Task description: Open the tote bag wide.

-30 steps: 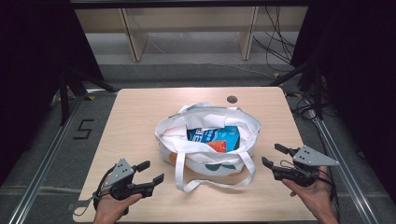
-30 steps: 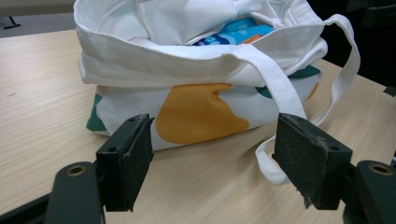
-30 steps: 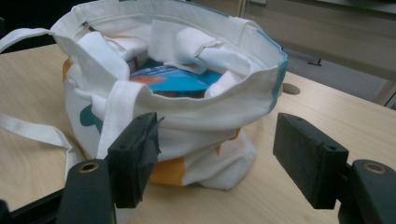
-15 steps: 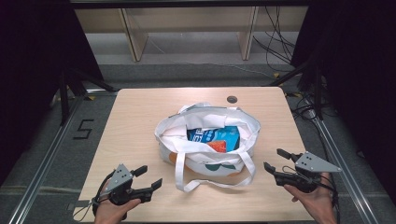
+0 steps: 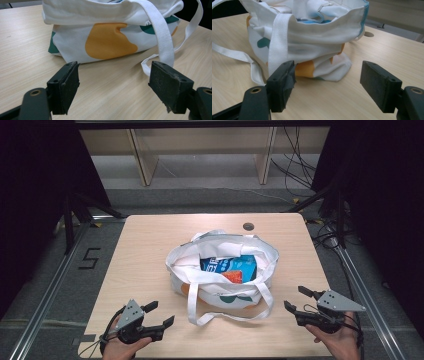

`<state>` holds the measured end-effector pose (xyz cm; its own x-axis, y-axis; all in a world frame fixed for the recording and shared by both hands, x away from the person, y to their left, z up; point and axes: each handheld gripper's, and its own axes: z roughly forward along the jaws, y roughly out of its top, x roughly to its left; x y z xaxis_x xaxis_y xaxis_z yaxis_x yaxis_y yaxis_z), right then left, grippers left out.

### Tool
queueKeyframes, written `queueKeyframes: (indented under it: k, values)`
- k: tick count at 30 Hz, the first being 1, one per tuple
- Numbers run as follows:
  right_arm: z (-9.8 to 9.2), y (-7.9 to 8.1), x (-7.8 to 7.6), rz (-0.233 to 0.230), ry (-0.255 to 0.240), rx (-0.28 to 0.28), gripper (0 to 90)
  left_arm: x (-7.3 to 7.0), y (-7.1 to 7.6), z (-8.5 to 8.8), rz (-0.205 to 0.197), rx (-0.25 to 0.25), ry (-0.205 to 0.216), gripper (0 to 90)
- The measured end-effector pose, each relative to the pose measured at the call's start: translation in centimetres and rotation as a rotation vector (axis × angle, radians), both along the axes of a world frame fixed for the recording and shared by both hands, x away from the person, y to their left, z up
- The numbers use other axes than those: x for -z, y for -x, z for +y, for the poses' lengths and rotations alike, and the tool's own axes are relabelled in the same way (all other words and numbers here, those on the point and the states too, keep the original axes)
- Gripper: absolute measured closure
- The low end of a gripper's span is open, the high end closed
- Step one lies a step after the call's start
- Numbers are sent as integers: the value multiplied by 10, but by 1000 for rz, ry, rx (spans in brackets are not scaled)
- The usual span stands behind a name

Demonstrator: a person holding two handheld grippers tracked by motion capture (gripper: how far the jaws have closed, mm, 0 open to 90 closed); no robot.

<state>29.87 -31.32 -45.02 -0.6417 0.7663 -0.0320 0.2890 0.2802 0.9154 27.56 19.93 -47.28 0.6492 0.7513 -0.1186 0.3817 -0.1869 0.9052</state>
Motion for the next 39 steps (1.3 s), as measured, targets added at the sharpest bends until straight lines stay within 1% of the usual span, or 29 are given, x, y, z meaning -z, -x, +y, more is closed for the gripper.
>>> queueKeyframes:
  k: [2,3,4,5,6,7,9,11,13,15,16,17,19,20,21,22,25,26,27,29,30,31,32,33,34,36,37,38,39]
  values:
    - [0,1,1,-4,3,1,291,0,1,0,1,1,-5,232]
    - [0,3,2,14,-5,6,290,0,2,-1,11,-18,8,232]
    - [0,2,3,0,-2,-5,290,0,2,-1,10,-17,7,232]
    - [0,4,3,16,-3,1,290,1,3,-1,11,-16,7,231]
    - [0,3,4,-14,4,-7,290,1,2,0,8,-8,7,231]
    - [1,5,4,11,-5,-6,290,1,2,0,6,-7,2,230]
    - [0,7,5,21,-5,-5,288,1,2,1,-6,6,-11,230]
    - [0,7,7,12,5,-14,287,2,2,0,-1,-1,-17,230]
    - [0,10,9,22,11,-2,285,5,3,-3,13,-18,7,230]
    - [-1,11,11,11,19,-4,282,7,4,-3,15,-6,-11,230]
    - [-1,13,11,36,18,-5,281,7,5,-2,11,4,-33,230]
    - [-1,14,12,40,11,-1,278,8,6,-3,27,-4,-13,229]
    - [-2,14,13,21,25,-10,271,10,9,-4,30,-5,-17,224]
    - [-1,17,13,52,9,-4,265,11,11,-5,32,-3,-12,220]
    - [-2,14,15,30,27,-23,254,12,13,-5,35,3,-22,219]
    - [0,17,16,60,4,-14,250,14,15,-7,39,7,-7,217]
    - [-1,18,19,60,13,-32,229,15,20,-7,31,15,-39,212]
    - [1,21,20,83,10,-18,218,15,21,-6,13,32,-43,208]
    - [0,21,21,70,24,-23,216,14,23,-6,17,19,-20,204]
    - [1,25,23,97,36,-20,214,13,26,-3,14,11,-22,203]
    - [0,25,24,76,40,-22,214,13,27,-1,14,5,-17,202]
    - [1,29,24,111,30,-13,213,12,27,1,6,7,-29,202]
    - [0,28,26,83,25,-26,212,13,26,2,2,14,-31,202]
    - [-1,28,27,85,34,-30,210,13,27,1,13,-3,-14,202]
    - [0,31,27,113,26,-24,209,14,26,1,8,-10,-4,202]
    - [0,33,29,119,25,-26,210,14,26,1,18,-6,-16,202]
    - [0,34,31,117,29,-29,210,14,26,1,15,4,-29,202]
    - [1,35,32,114,30,-28,210,15,26,0,18,-4,-15,202]
    - [0,34,32,95,61,-39,210,15,25,0,18,-2,-25,202]
